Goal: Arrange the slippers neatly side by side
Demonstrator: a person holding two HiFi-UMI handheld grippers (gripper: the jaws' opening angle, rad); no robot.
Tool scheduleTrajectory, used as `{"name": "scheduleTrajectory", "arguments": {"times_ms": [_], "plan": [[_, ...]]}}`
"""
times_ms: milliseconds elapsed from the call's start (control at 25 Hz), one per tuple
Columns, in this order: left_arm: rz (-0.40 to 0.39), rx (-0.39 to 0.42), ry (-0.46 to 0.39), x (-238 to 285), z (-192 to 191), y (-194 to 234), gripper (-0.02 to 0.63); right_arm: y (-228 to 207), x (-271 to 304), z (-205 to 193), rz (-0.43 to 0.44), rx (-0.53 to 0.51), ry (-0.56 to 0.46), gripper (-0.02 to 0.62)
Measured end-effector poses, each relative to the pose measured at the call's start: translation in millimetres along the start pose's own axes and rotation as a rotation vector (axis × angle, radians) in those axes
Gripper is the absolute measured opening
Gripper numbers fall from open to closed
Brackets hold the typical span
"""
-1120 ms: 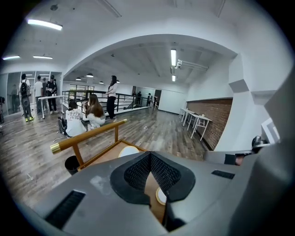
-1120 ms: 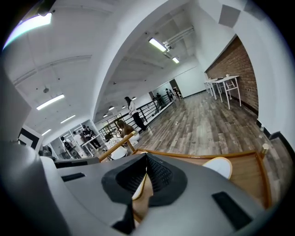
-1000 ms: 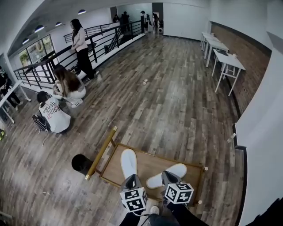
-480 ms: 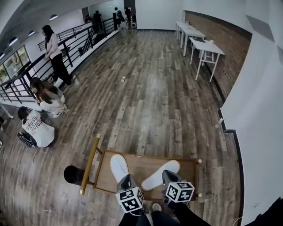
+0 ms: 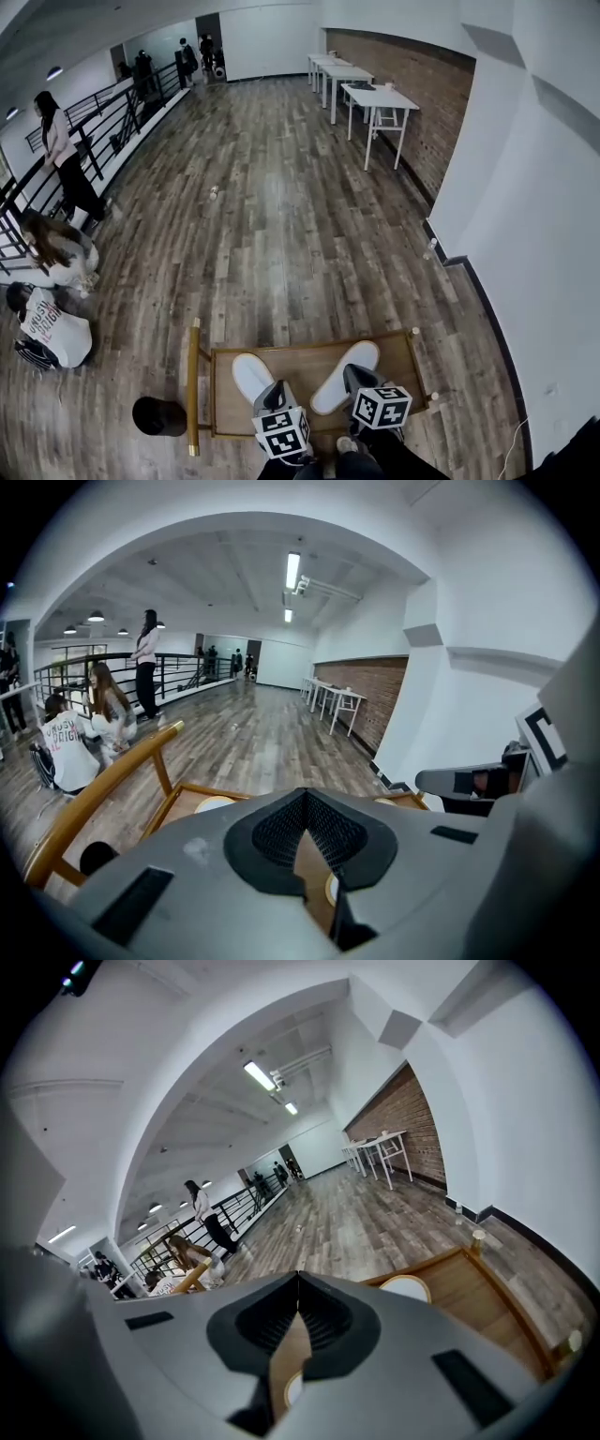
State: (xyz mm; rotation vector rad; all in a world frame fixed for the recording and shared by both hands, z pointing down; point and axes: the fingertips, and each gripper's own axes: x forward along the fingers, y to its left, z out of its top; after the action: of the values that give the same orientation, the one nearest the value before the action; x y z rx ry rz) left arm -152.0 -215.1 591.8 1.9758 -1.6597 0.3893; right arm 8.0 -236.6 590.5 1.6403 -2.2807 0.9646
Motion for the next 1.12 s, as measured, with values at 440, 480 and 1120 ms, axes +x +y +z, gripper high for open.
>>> {"name": "scheduleTrajectory", "arguments": {"times_ms": [440, 480, 1120], "plan": [[-0.067, 0.008, 0.016, 5.0, -2.0, 8.7, -0.002, -5.3, -6.1, -17.2, -0.094, 0.032, -0.001, -0.003], [-0.074, 0.013, 0.016, 4.0, -0.9, 6.7, -0.002, -5.4, -5.4, -17.4, -0.094, 0.039, 0.004, -0.003], [-0.077, 0.038, 0.040, 15.1, -8.1, 1.8, -0.002, -102.1, 23.4, -35.1, -0.199, 0.216, 0.175, 0.163]]}}
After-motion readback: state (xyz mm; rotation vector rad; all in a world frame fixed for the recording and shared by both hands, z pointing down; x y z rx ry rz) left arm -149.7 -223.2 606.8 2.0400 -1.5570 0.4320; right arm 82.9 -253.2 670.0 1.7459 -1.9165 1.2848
